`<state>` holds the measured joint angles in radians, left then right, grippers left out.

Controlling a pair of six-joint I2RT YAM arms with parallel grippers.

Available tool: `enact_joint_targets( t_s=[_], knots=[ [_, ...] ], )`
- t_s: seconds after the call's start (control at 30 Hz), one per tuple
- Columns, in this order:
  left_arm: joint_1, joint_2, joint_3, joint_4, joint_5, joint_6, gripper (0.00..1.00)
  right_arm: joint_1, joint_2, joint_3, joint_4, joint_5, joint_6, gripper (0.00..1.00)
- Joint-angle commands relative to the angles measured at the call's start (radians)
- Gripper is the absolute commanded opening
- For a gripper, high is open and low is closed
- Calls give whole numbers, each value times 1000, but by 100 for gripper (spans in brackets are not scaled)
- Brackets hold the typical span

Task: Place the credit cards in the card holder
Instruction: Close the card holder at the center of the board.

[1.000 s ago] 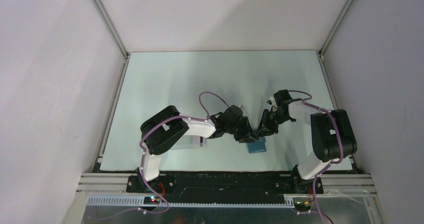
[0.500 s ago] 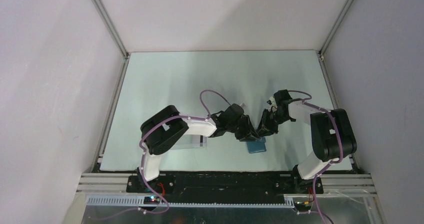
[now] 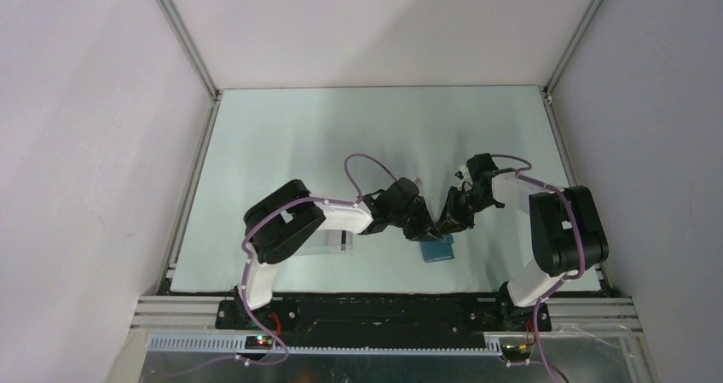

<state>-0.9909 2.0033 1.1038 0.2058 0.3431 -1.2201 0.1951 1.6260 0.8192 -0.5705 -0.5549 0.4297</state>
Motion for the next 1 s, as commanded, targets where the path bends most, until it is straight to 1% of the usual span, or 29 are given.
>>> enact_joint_targets(
  t_s=[0.0,0.03,0.1,0.3,0.63,0.97],
  knots=[
    [-5,5,31,8,-18,22,5,14,40,-22,14,99,-23,22],
    [-5,3,31,9,-20,22,1,12,39,-22,13,100,-24,22],
    [-5,-2,26,9,-25,27,0,12,39,-22,13,101,-25,22],
    [-4,-32,5,9,-51,41,0,10,33,-22,7,109,-24,22],
    [5,-92,-21,-28,-105,74,0,-1,-34,-17,-28,122,-20,23],
    [7,-73,-5,-83,-120,101,0,-6,-64,-2,-36,107,-22,24]
  ],
)
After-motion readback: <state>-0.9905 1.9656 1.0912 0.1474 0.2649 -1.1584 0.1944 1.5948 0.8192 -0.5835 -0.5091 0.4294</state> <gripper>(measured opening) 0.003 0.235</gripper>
